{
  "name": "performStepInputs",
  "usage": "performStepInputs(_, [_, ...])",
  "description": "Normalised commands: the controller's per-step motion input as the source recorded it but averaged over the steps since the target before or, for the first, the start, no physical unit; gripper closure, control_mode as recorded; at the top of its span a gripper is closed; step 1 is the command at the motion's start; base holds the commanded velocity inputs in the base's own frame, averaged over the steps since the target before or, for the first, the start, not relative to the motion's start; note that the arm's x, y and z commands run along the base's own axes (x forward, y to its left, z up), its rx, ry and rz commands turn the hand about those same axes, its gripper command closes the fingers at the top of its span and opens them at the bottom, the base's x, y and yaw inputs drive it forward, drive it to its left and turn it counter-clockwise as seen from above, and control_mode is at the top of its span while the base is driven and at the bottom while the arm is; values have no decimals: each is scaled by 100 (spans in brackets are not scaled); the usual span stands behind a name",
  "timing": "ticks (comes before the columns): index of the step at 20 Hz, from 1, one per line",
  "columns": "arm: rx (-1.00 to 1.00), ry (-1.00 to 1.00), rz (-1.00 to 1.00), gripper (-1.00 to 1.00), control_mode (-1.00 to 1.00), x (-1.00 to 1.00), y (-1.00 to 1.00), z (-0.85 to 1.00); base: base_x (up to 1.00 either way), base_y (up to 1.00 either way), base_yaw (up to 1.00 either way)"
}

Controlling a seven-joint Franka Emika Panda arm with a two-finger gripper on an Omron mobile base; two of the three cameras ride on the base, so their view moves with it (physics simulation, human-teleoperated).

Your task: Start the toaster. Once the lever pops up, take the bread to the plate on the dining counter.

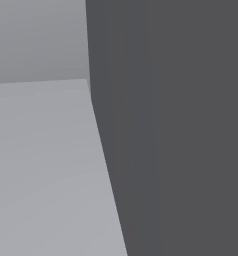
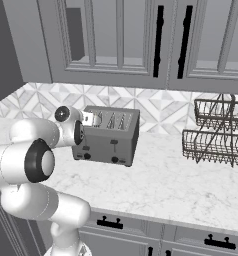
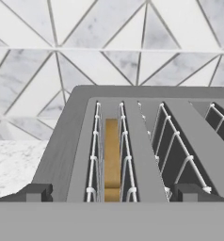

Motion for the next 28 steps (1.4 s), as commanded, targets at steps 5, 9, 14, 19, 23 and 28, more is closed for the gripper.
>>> performStepInputs(5, [0, 0, 0, -100, -100, 0, 0, 0, 0, 0, 0])
performStepInputs(9, [0, 0, 0, -100, -100, 0, 0, 0, 0, 0, 0])
performStepInputs(14, [0, 0, 0, -100, -100, 0, 0, 0, 0, 0, 0])
performStepInputs(19, [0, 0, 0, -100, -100, 0, 0, 0, 0, 0, 0])
performStepInputs(23, [0, 0, 0, -100, -100, 0, 0, 0, 0, 0, 0])
performStepInputs(28, [0, 0, 0, -100, -100, 0, 0, 0, 0, 0, 0])
